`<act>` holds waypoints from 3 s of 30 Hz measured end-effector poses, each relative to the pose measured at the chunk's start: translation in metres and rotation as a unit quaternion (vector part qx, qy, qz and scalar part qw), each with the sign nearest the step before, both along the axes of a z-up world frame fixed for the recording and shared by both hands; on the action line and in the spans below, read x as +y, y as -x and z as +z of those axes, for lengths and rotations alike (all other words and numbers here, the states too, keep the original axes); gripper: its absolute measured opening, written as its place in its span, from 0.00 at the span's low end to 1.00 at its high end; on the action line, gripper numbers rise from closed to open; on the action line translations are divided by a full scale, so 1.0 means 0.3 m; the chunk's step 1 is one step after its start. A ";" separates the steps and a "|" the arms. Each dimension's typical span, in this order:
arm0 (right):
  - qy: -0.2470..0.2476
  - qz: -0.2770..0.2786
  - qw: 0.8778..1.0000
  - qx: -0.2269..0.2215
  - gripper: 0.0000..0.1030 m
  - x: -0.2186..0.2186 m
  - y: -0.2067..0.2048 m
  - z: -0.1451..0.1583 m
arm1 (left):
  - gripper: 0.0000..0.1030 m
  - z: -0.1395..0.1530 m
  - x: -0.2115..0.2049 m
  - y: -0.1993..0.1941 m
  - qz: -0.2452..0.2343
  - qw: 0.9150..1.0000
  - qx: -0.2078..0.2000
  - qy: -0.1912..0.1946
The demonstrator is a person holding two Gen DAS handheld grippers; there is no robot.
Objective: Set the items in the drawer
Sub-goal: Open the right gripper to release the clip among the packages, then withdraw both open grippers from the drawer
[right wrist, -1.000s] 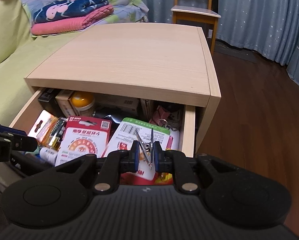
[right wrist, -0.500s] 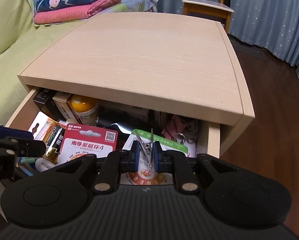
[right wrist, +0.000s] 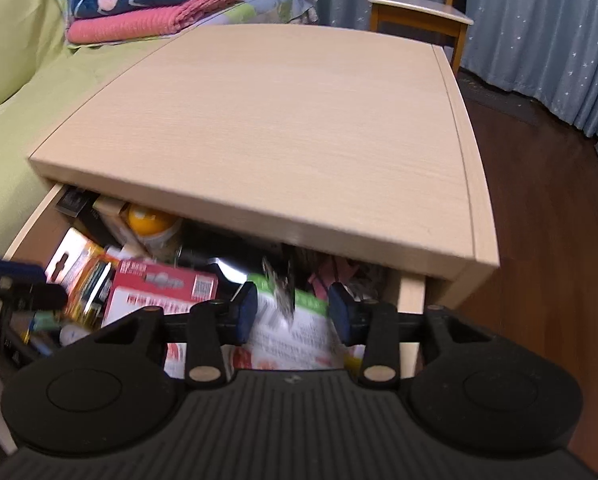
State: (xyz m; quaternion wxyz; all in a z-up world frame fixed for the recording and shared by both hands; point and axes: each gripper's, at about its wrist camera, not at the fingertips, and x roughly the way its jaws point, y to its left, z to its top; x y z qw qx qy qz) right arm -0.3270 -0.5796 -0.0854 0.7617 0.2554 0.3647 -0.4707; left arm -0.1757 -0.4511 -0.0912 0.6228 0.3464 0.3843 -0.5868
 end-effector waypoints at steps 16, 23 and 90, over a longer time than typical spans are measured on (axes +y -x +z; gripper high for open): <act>-0.069 0.015 0.997 -0.028 0.04 -0.093 0.012 -0.033 | 0.22 0.002 -0.006 0.015 -0.007 1.000 0.004 0.002; -0.050 -0.005 0.998 -0.030 0.05 -0.098 0.032 -0.031 | 0.22 0.000 -0.002 0.009 -0.003 1.000 0.005 0.001; -0.066 -0.043 0.996 -0.039 0.15 -0.139 -0.016 -0.065 | 0.47 -0.062 -0.010 -0.073 -0.004 1.000 0.005 -0.016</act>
